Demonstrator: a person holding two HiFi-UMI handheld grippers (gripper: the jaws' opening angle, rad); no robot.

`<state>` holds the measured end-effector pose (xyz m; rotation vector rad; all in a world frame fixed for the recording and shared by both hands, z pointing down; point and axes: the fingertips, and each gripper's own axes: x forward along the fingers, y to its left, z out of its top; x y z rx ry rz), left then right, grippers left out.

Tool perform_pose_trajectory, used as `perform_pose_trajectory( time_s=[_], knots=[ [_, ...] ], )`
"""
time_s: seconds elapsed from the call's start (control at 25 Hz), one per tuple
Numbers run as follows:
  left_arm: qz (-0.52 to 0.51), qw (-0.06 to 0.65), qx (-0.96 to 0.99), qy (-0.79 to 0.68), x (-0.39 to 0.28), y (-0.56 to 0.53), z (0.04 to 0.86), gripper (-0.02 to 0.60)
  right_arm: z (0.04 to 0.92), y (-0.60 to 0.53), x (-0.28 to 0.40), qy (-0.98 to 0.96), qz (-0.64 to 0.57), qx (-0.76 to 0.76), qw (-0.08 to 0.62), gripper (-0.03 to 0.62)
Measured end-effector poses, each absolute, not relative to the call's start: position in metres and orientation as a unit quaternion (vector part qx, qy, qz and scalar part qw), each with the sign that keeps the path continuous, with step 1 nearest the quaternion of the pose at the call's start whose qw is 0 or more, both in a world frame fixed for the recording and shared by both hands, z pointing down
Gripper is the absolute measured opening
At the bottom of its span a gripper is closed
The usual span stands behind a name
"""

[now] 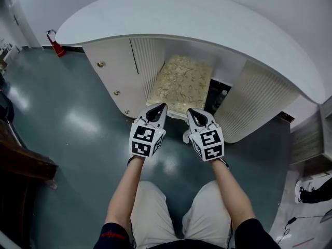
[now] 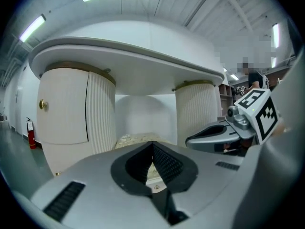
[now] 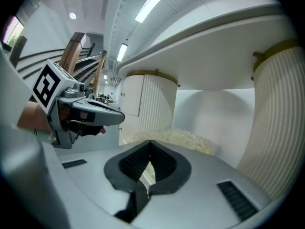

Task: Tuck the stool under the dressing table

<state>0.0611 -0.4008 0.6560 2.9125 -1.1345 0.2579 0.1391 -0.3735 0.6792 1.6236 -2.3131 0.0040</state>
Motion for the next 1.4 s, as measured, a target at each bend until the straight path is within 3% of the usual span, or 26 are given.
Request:
perform_pose_trajectory(
  time_s=[0.52, 1.4],
  knots=[
    [0.049, 0.054, 0.928, -0.366, 0.04, -0.365, 0.54, 0.015, 0.543, -0.34, 0.152, -0.822, 0.012, 0.554, 0.133, 0.012],
    [0.03, 0.089, 0.926, -0.366, 0.011, -0.298, 0.231, 0.015, 0.229, -0.267, 0.128, -0.825, 0.038, 0.557, 0.086, 0.012]
  ],
)
